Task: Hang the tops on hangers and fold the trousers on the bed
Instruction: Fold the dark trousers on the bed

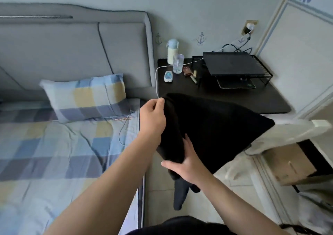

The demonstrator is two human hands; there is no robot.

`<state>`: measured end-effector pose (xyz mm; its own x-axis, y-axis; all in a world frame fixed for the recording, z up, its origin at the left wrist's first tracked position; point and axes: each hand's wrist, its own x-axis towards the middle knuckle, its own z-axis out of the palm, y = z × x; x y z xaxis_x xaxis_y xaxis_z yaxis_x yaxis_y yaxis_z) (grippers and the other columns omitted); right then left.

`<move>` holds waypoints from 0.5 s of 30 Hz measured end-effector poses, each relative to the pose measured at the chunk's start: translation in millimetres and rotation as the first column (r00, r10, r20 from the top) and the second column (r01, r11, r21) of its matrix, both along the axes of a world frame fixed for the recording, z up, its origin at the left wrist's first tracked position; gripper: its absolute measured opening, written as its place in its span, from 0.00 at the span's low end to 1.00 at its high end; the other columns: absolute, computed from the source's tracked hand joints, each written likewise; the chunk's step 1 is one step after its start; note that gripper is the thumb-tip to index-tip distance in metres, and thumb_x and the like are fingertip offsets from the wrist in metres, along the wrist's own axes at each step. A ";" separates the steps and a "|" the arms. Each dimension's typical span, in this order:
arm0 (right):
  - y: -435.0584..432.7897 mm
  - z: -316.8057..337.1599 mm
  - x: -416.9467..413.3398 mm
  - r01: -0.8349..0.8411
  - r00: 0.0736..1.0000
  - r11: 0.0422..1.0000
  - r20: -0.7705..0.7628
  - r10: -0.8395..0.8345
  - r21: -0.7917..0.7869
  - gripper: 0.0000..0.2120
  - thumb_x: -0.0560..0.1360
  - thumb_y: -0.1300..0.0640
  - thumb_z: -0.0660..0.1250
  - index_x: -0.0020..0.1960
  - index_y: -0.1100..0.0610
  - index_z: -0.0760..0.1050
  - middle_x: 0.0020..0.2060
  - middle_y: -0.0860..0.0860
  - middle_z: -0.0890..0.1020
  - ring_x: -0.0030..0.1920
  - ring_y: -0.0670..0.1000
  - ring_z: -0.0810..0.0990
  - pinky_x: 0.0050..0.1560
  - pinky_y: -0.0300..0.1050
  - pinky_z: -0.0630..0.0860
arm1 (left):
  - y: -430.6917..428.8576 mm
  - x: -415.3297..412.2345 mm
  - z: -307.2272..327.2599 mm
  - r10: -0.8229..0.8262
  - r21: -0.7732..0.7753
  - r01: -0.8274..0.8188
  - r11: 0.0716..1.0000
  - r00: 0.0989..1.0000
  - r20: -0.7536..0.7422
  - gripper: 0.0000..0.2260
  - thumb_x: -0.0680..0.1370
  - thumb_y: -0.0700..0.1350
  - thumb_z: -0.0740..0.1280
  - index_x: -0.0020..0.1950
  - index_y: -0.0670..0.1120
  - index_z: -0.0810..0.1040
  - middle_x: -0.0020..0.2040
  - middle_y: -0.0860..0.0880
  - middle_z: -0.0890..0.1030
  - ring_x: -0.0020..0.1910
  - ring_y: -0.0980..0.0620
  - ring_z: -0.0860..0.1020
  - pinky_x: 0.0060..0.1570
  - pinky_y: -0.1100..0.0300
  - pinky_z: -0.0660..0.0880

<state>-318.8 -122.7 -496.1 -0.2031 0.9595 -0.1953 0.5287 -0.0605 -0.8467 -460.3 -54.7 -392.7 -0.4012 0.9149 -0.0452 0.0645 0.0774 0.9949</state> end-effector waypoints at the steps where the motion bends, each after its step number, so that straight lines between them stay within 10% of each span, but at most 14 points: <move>1: -0.4 -1.9 -19.5 -0.010 1.000 1.000 -0.008 0.010 0.013 0.32 0.66 0.35 0.75 0.66 0.37 0.67 0.67 0.43 0.75 0.61 0.41 0.77 0.53 0.34 0.74 | -7.4 -23.1 0.6 0.053 -0.017 -0.053 0.998 0.998 0.029 0.14 0.82 0.50 0.64 0.39 0.47 0.79 0.30 0.58 0.75 0.35 0.58 0.73 0.40 0.59 0.73; 5: 5.7 11.2 -78.8 -0.160 0.973 0.986 0.174 0.150 0.049 0.04 0.77 0.48 0.65 0.46 0.46 0.75 0.32 0.47 0.80 0.31 0.48 0.80 0.35 0.51 0.77 | -41.4 -119.6 -1.2 0.294 -0.044 -0.292 0.955 0.955 0.040 0.16 0.82 0.49 0.64 0.36 0.44 0.77 0.30 0.57 0.73 0.33 0.56 0.70 0.37 0.60 0.70; 10: 10.4 38.6 -160.7 -0.491 0.865 0.871 0.134 0.484 0.028 0.08 0.76 0.45 0.69 0.46 0.48 0.80 0.40 0.46 0.84 0.45 0.47 0.83 0.44 0.45 0.78 | -97.6 -220.6 -1.8 0.578 -0.124 -0.567 0.814 0.812 0.079 0.07 0.81 0.47 0.67 0.47 0.49 0.84 0.40 0.56 0.82 0.43 0.55 0.80 0.42 0.60 0.77; 15: 10.5 69.3 -256.9 -0.480 0.866 0.865 -0.238 0.440 -0.147 0.14 0.78 0.39 0.66 0.51 0.49 0.80 0.44 0.42 0.86 0.46 0.43 0.84 0.48 0.38 0.80 | -167.1 -290.7 22.7 0.657 0.009 -0.676 0.737 0.718 0.229 0.08 0.79 0.42 0.71 0.58 0.48 0.81 0.52 0.50 0.86 0.51 0.54 0.85 0.51 0.59 0.80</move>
